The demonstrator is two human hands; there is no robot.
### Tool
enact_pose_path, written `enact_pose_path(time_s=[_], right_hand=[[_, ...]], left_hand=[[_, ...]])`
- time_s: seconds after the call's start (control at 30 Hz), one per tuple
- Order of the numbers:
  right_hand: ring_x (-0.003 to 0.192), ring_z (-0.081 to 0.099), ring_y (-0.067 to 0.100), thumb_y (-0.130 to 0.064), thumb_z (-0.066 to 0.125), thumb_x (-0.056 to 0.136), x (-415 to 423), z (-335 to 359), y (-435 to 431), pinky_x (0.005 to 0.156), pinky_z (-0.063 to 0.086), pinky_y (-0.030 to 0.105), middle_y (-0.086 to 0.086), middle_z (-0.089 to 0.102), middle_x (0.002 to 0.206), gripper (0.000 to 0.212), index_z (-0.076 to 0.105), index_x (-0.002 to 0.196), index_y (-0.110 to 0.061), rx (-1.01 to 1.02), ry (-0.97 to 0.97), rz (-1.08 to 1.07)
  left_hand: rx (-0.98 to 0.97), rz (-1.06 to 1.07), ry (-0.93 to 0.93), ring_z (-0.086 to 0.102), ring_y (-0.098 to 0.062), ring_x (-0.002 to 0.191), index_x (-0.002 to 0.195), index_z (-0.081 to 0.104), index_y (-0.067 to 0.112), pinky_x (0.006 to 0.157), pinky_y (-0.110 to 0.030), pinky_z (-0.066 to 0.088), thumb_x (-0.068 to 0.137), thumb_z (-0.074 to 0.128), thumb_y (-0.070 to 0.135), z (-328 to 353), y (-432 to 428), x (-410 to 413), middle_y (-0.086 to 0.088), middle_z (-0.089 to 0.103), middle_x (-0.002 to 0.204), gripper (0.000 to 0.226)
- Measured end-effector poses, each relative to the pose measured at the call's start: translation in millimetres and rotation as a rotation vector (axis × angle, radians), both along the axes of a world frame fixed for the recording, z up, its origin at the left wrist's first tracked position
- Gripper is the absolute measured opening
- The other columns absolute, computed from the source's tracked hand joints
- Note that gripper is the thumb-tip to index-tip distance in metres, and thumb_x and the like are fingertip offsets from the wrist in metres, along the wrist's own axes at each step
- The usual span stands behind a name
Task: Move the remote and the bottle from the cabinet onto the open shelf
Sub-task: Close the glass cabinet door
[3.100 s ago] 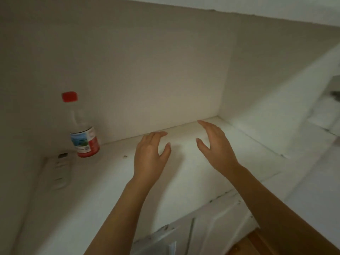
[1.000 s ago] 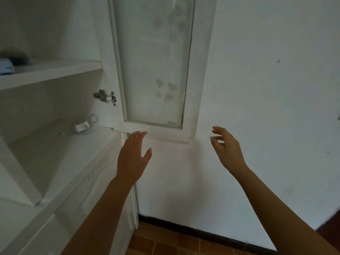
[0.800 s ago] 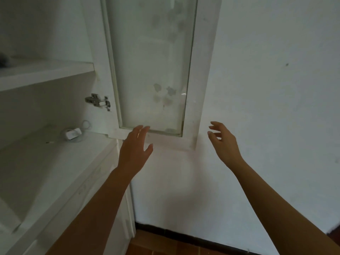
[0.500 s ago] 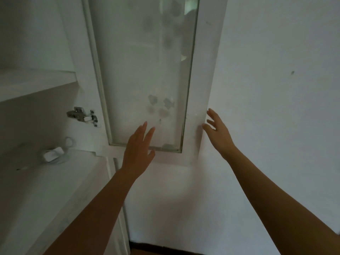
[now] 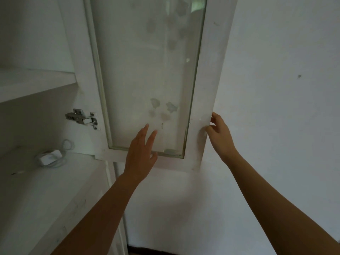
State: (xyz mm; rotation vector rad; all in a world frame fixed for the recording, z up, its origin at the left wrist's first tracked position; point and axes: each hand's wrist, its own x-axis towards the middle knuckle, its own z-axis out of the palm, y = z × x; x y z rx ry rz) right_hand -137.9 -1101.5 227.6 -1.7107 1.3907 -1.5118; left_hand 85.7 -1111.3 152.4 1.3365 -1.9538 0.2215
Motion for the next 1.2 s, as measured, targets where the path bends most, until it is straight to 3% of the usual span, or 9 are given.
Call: enact_pose_path(time_s=[0.17, 0.3, 0.47, 0.6, 0.73, 0.83, 0.97, 1.1, 1.2], right_hand=[[0.095, 0.055, 0.003, -0.006, 0.04, 0.09, -3, -1, 22, 0.077, 0.047, 0.017, -0.008, 0.052, 0.116, 0.039, 0.041, 0.127, -0.02, -0.017, 0.008, 0.031], [0.098, 0.06, 0.014, -0.003, 0.037, 0.09, -7, -2, 44, 0.083, 0.051, 0.028, -0.001, 0.058, 0.114, 0.036, 0.045, 0.121, -0.019, -0.031, 0.043, 0.086], [0.09, 0.061, 0.005, 0.003, 0.033, 0.089, -7, 6, 74, 0.071, 0.051, 0.014, -0.006, 0.059, 0.105, 0.038, 0.047, 0.113, -0.023, -0.031, 0.103, 0.175], [0.089, 0.063, 0.013, 0.002, 0.033, 0.09, -2, 8, 95, 0.077, 0.052, 0.029, -0.002, 0.059, 0.108, 0.043, 0.042, 0.124, -0.022, -0.049, 0.169, 0.227], [0.095, 0.061, 0.019, -0.001, 0.034, 0.092, 4, 11, 113, 0.086, 0.051, 0.033, 0.003, 0.058, 0.115, 0.044, 0.037, 0.132, -0.02, -0.07, 0.209, 0.293], [0.095, 0.06, 0.02, 0.0, 0.034, 0.092, 10, 12, 126, 0.09, 0.05, 0.037, 0.01, 0.058, 0.12, 0.043, 0.038, 0.131, -0.017, -0.09, 0.219, 0.327], [0.093, 0.058, 0.016, 0.004, 0.032, 0.092, 15, 16, 137, 0.088, 0.046, 0.029, 0.012, 0.057, 0.122, 0.042, 0.042, 0.129, -0.014, -0.137, 0.257, 0.347], [0.108, 0.055, 0.017, 0.012, 0.033, 0.086, 18, 14, 139, 0.092, 0.04, 0.022, 0.011, 0.053, 0.13, 0.05, 0.043, 0.13, -0.012, -0.181, 0.319, 0.34], [0.117, 0.051, 0.019, 0.013, 0.034, 0.085, 19, 14, 143, 0.096, 0.035, 0.019, 0.011, 0.049, 0.134, 0.053, 0.042, 0.132, -0.012, -0.192, 0.367, 0.37]], left_hand=[[0.01, 0.021, -0.026, 0.025, -0.033, 0.135, 0.139, 0.025, 0.015, 0.105, -0.043, 0.031, 0.078, 0.065, 0.007, 2, 16, -3, -0.018, 0.019, 0.151, 0.074], [0.028, 0.074, -0.042, 0.024, -0.035, 0.136, 0.14, 0.025, 0.014, 0.107, -0.05, 0.029, 0.079, 0.063, 0.005, 6, 37, -4, -0.019, 0.019, 0.151, 0.072], [0.057, 0.147, -0.089, 0.021, -0.033, 0.138, 0.141, 0.02, 0.018, 0.109, -0.053, 0.028, 0.08, 0.064, 0.011, 6, 62, 0, -0.018, 0.022, 0.15, 0.075], [0.059, 0.177, -0.064, 0.021, -0.033, 0.138, 0.141, 0.019, 0.022, 0.109, -0.054, 0.026, 0.08, 0.064, 0.017, 7, 93, -2, -0.018, 0.024, 0.149, 0.076], [-0.035, 0.176, -0.066, 0.031, -0.033, 0.134, 0.138, 0.021, 0.022, 0.106, -0.054, 0.03, 0.079, 0.062, 0.024, 4, 127, -2, -0.017, 0.034, 0.145, 0.072], [-0.025, 0.186, -0.088, 0.028, -0.029, 0.136, 0.139, 0.019, 0.025, 0.109, -0.051, 0.024, 0.081, 0.054, 0.033, 0, 152, -8, -0.012, 0.033, 0.147, 0.068], [0.002, 0.166, -0.142, 0.025, -0.026, 0.138, 0.14, 0.019, 0.024, 0.111, -0.05, 0.015, 0.083, 0.048, 0.046, -10, 178, -28, -0.008, 0.033, 0.148, 0.067], [0.041, 0.181, -0.12, 0.025, -0.027, 0.137, 0.14, 0.019, 0.016, 0.111, -0.053, 0.015, 0.08, 0.06, 0.045, -18, 195, -45, -0.009, 0.033, 0.147, 0.079], [0.019, 0.24, -0.104, 0.036, -0.03, 0.132, 0.139, 0.019, 0.012, 0.108, -0.052, 0.022, 0.075, 0.067, 0.041, -19, 204, -55, -0.013, 0.042, 0.142, 0.085]])
